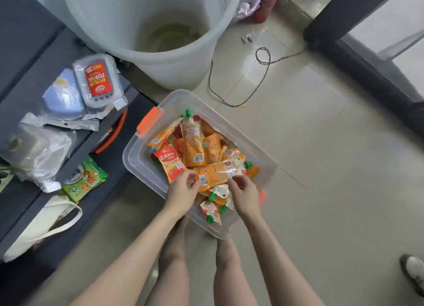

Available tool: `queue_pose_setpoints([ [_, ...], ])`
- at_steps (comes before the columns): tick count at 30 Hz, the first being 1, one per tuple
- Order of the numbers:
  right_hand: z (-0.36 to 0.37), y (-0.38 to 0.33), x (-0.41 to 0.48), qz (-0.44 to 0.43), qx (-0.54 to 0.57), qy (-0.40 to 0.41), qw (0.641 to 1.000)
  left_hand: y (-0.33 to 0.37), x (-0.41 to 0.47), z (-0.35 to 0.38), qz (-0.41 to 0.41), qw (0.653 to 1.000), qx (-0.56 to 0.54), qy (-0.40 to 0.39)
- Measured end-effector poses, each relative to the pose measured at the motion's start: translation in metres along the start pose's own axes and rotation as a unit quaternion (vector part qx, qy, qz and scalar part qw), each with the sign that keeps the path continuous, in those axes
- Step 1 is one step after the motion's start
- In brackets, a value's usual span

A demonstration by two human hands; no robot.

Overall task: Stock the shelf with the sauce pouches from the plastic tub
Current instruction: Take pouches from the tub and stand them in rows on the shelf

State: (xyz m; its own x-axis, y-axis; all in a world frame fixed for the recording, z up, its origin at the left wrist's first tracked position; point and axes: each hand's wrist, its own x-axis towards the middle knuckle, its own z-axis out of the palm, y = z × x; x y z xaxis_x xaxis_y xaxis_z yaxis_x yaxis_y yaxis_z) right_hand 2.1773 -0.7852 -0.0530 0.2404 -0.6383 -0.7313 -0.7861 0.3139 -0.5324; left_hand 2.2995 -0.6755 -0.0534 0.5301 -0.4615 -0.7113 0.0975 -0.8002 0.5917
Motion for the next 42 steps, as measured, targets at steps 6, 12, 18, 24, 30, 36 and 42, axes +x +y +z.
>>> queue_pose_setpoints([
  [6, 0.028, 0.05, 0.052, 0.155, 0.094, 0.008, 0.983, -0.03, 0.056, 0.047, -0.065, 0.996, 0.054, 0.034],
  [12, 0.052, 0.067, 0.072, 0.165, 0.313, 0.03, 0.935, -0.04, 0.075, 0.067, -0.048, 0.993, 0.078, 0.078],
  [18, 0.063, 0.064, 0.082, 0.145, 0.302, 0.023, 0.942, -0.048, 0.071, 0.049, -0.012, 0.997, 0.067, 0.031],
  [24, 0.065, 0.059, 0.077, 0.096, 0.323, -0.045, 0.941, -0.046, 0.094, 0.032, -0.003, 0.985, 0.068, 0.158],
  [30, 0.066, 0.059, 0.085, 0.088, 0.329, -0.075, 0.937, -0.033, 0.142, 0.039, -0.083, 0.987, 0.018, 0.14],
  [36, 0.061, 0.057, 0.085, 0.071, 0.341, -0.111, 0.931, -0.035, 0.15, 0.035, -0.112, 0.985, 0.011, 0.133],
  [42, 0.048, 0.043, 0.063, 0.053, 0.334, -0.125, 0.933, -0.024, 0.105, 0.014, -0.002, 0.989, -0.139, 0.058],
])
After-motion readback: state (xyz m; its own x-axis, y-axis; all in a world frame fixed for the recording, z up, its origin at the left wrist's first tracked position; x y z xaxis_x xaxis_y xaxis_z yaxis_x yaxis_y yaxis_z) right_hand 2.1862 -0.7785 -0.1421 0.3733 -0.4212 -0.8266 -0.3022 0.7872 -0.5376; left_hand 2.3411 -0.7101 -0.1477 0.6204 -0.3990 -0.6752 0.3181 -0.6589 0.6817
